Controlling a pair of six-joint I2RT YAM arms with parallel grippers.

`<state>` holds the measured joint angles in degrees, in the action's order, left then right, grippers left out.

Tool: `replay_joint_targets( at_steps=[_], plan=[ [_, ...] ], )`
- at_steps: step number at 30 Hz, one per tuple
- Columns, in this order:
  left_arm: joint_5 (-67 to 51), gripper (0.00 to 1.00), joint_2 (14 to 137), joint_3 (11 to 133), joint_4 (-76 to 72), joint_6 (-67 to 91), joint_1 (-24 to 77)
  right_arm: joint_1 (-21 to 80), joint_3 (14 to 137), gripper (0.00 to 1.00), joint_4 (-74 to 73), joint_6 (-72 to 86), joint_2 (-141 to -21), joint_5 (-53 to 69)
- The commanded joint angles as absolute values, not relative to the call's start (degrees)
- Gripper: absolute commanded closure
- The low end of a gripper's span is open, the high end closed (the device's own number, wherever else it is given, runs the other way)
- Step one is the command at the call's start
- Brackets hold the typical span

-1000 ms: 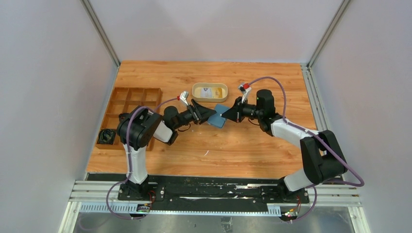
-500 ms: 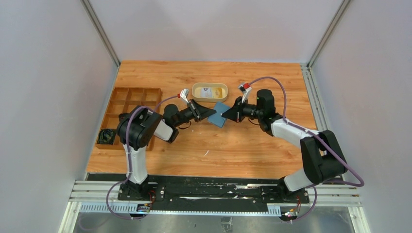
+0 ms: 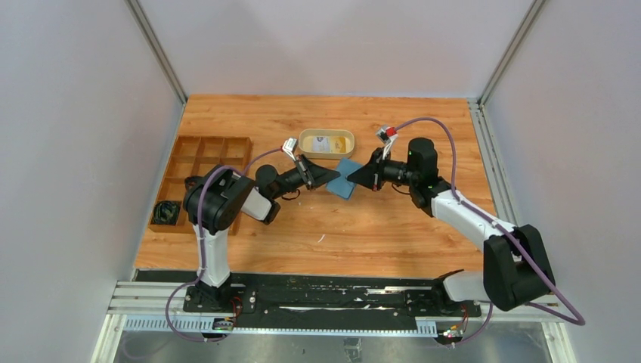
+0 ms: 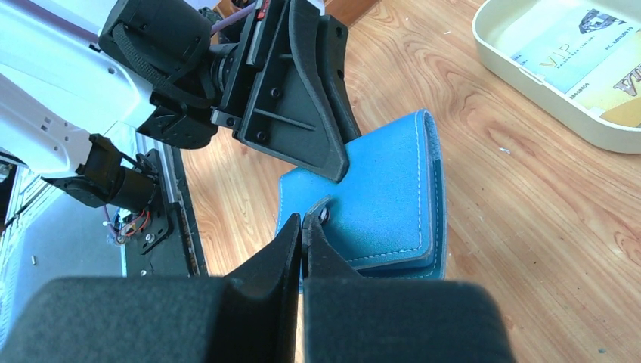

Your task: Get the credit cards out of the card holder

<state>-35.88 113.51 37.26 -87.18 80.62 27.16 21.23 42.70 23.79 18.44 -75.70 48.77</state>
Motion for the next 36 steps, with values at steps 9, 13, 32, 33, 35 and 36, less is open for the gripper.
replay_joint_targets(
  at_steps=[9, 13, 32, 33, 35, 36],
  plan=[
    [-32.49, 1.00, 116.56, 35.36, -82.49, 75.84, 25.36, 20.74, 43.04, 1.00, 44.04, 31.76, -72.48, 68.92],
    [-32.04, 1.00, 116.07, 35.27, -80.96, 75.09, 25.14, 20.76, 44.68, 1.00, 39.74, 29.83, -70.67, 69.31],
    [-28.72, 1.00, 100.48, 36.41, -59.47, 59.40, 25.75, 24.64, 47.40, 0.36, 8.80, 18.20, -68.83, 24.80],
    [-28.47, 1.00, 99.26, 36.64, -58.38, 58.63, 25.91, 25.00, 47.05, 0.36, 10.12, 19.75, -70.31, 23.62],
    [-28.37, 1.00, 98.67, 36.67, -58.34, 58.95, 25.93, 25.96, 46.36, 0.36, 12.38, 22.55, -72.35, 21.34],
    [-28.37, 1.00, 98.76, 36.65, -58.80, 59.36, 25.93, 26.64, 46.24, 0.36, 12.98, 23.58, -73.36, 20.18]
  ],
)
